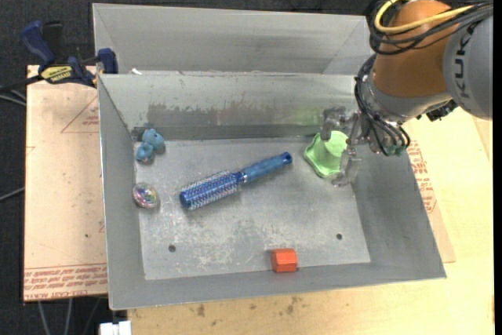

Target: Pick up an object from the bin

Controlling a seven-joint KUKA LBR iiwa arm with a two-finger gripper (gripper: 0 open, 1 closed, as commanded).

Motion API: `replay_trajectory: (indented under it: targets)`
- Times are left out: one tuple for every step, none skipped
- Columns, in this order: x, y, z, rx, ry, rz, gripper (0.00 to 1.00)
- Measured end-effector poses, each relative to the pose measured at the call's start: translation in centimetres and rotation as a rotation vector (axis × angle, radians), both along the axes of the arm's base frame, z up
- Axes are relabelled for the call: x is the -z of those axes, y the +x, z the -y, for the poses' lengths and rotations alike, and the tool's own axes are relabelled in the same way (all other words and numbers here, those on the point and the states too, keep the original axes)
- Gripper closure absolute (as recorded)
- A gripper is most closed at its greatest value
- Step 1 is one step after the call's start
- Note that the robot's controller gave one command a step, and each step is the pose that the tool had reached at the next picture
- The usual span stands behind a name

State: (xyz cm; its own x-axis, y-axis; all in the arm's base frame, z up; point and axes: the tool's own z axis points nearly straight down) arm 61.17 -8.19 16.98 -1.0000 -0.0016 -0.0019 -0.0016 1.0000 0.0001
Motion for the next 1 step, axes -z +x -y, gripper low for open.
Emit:
replay_trajectory:
  targets:
    - [7.72, 0.95, -6.59, -0.134, 0.004, -0.004, 0.00]
